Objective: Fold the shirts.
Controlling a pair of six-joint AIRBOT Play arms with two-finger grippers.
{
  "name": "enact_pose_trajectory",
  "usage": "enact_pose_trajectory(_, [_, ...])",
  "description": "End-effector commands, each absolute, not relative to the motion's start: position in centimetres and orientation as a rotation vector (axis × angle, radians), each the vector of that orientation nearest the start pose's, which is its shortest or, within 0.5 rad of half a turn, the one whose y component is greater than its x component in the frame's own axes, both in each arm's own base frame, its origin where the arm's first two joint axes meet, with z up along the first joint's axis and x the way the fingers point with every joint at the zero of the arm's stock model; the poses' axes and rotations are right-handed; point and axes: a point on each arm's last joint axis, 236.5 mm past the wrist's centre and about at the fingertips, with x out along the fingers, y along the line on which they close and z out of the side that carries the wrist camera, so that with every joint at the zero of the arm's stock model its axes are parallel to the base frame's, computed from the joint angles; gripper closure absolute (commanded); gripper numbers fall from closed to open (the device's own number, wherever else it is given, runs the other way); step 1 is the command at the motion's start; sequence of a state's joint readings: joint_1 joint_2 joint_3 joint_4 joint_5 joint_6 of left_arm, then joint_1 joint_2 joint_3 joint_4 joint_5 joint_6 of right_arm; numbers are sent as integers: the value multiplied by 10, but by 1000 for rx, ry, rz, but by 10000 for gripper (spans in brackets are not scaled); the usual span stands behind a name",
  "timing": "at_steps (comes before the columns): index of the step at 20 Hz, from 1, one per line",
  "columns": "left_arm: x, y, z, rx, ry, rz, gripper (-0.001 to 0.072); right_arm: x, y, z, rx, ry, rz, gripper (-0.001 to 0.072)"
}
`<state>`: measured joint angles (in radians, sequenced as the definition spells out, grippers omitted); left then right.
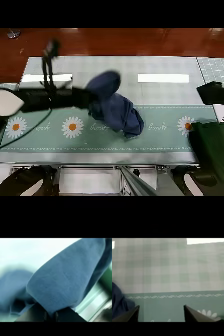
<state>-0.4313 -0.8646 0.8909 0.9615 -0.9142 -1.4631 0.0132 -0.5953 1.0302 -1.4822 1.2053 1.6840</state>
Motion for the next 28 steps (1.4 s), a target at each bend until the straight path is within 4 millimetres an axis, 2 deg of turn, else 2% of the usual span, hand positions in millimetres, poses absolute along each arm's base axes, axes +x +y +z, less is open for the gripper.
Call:
enact_pose_trajectory(1, [225, -185, -15, -277, 1282, -549, 523, 297, 61, 148, 300, 854, 149, 93])
enact_pose_trajectory(2, [223, -173, -30, -294, 1320, -502, 113, 305, 78, 136, 349, 882, 207, 88])
enact_pose_trajectory(3, [226, -160, -37, -296, 1340, -461, 7, 312, 92, 124, 386, 911, 261, 87])
enact_pose_trajectory(4, [233, -143, -36, -295, 1348, -415, 7, 320, 103, 115, 420, 943, 300, 86])
enact_pose_trajectory(5, [242, -123, -29, -292, 1344, -367, 7, 329, 100, 107, 428, 969, 291, 86])
enact_pose_trajectory(6, [249, -98, -18, -298, 1340, -304, 7, 336, 85, 100, 432, 1001, 251, 86])
enact_pose_trajectory(8, [251, -45, -7, -329, 1325, -168, 7, 339, 28, 87, 439, 1048, 114, 86])
enact_pose_trajectory(9, [243, -28, -9, -391, 1328, -109, 8, 330, -4, 76, 447, 1078, 31, 87])
enact_pose_trajectory(10, [230, -28, -18, -512, 1342, -86, 7, 314, -33, 61, 467, 1125, -51, 87])
enact_pose_trajectory(11, [219, -45, -27, -643, 1352, -127, 8, 301, -48, 43, 514, 1153, -107, 87])
enact_pose_trajectory(12, [210, -77, -34, -790, 1345, -232, 8, 290, -51, 21, 587, 1167, -138, 87])
enact_pose_trajectory(13, [209, -109, -32, -914, 1296, -365, 8, 284, -38, 1, 669, 1177, -123, 88])
enact_pose_trajectory(14, [211, -134, -28, -1010, 1215, -469, 8, 278, -14, -18, 737, 1197, -57, 88])
enact_pose_trajectory(15, [216, -143, -30, -1060, 1151, -493, 8, 272, 11, -30, 785, 1213, 18, 88])
enact_pose_trajectory(16, [222, -146, -37, -1067, 1104, -472, 8, 266, 35, -40, 821, 1230, 80, 88])
enact_pose_trajectory(18, [235, -141, -53, -985, 1065, -394, 8, 257, 68, -53, 823, 1267, 149, 88])
enact_pose_trajectory(21, [254, -147, -56, -854, 1012, -367, 9, 249, 104, -60, 747, 1324, 229, 88])
enact_pose_trajectory(24, [264, -164, -62, -778, 1037, -383, 15, 241, 132, -77, 736, 1409, 259, 88])
enact_pose_trajectory(25, [263, -172, -66, -768, 1072, -400, 70, 239, 143, -81, 747, 1431, 279, 88])
enact_pose_trajectory(26, [262, -179, -72, -753, 1118, -421, 353, 238, 153, -83, 755, 1442, 297, 88])
enact_pose_trajectory(27, [260, -183, -76, -722, 1161, -450, 675, 238, 162, -85, 763, 1454, 311, 88])
enact_pose_trajectory(28, [261, -186, -78, -695, 1190, -475, 681, 238, 170, -87, 774, 1465, 322, 88])
